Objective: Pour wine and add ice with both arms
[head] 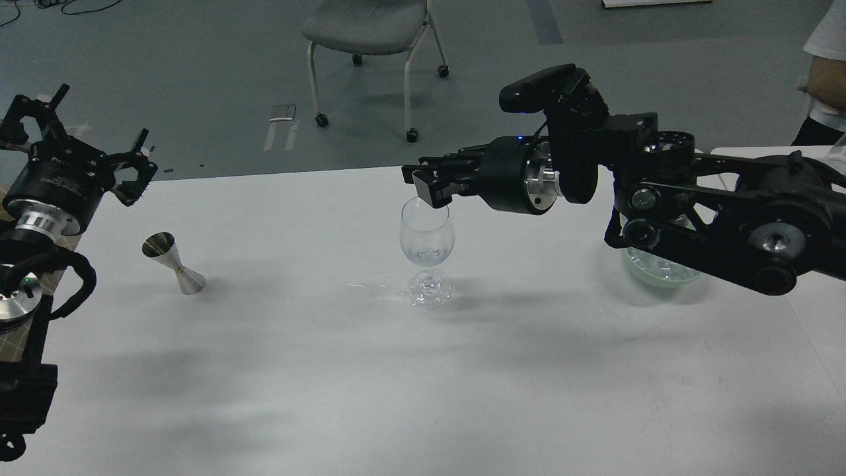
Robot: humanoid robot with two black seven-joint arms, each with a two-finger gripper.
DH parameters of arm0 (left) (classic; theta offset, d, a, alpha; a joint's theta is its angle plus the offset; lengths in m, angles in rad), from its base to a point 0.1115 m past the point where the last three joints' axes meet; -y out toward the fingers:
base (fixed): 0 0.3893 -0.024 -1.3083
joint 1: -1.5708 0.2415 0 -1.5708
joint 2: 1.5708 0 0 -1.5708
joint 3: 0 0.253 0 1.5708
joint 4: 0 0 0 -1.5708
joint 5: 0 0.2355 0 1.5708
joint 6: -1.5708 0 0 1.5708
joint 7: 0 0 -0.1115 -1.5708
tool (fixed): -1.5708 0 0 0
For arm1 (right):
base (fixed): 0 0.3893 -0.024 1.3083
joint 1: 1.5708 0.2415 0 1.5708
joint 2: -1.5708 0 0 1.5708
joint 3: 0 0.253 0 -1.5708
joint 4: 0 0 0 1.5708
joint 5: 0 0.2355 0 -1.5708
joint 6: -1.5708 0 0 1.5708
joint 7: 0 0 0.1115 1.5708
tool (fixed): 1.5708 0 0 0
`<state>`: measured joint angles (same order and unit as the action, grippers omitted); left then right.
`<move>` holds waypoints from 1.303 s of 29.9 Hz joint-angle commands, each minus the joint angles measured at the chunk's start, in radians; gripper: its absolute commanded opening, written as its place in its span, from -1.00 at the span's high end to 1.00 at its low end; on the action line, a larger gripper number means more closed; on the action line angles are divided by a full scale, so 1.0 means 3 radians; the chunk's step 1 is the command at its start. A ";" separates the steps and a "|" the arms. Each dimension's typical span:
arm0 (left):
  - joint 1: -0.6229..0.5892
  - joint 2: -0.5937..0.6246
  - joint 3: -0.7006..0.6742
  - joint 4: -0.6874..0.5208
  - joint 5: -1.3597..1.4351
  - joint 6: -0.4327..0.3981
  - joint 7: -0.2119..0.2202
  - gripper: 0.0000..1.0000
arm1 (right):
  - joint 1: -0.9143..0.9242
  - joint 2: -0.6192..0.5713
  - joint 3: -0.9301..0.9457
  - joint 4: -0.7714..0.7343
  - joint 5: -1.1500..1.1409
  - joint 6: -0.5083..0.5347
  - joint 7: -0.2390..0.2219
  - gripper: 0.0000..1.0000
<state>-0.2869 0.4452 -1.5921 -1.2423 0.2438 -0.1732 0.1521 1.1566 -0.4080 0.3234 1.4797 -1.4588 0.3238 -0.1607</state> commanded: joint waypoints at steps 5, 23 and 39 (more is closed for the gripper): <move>0.0000 0.0004 -0.0001 0.0020 -0.0005 -0.0006 -0.0001 -0.97 | -0.0005 0.0061 -0.0009 -0.0075 0.0000 0.0000 -0.0006 0.61; 0.0000 0.0009 -0.0001 0.0025 0.0000 -0.0006 -0.0001 -0.97 | -0.0010 0.0061 0.0001 -0.0070 0.0010 -0.0005 -0.0006 -0.28; 0.0000 0.0009 0.0035 0.0025 0.0000 -0.0016 0.0004 -0.97 | -0.0822 0.0388 0.2065 -0.0044 0.0072 -0.0067 0.0034 -1.00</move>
<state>-0.2869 0.4495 -1.5899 -1.2348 0.2438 -0.1736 0.1533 0.9977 -0.3372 0.7828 1.4579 -1.4378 0.3043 -0.1584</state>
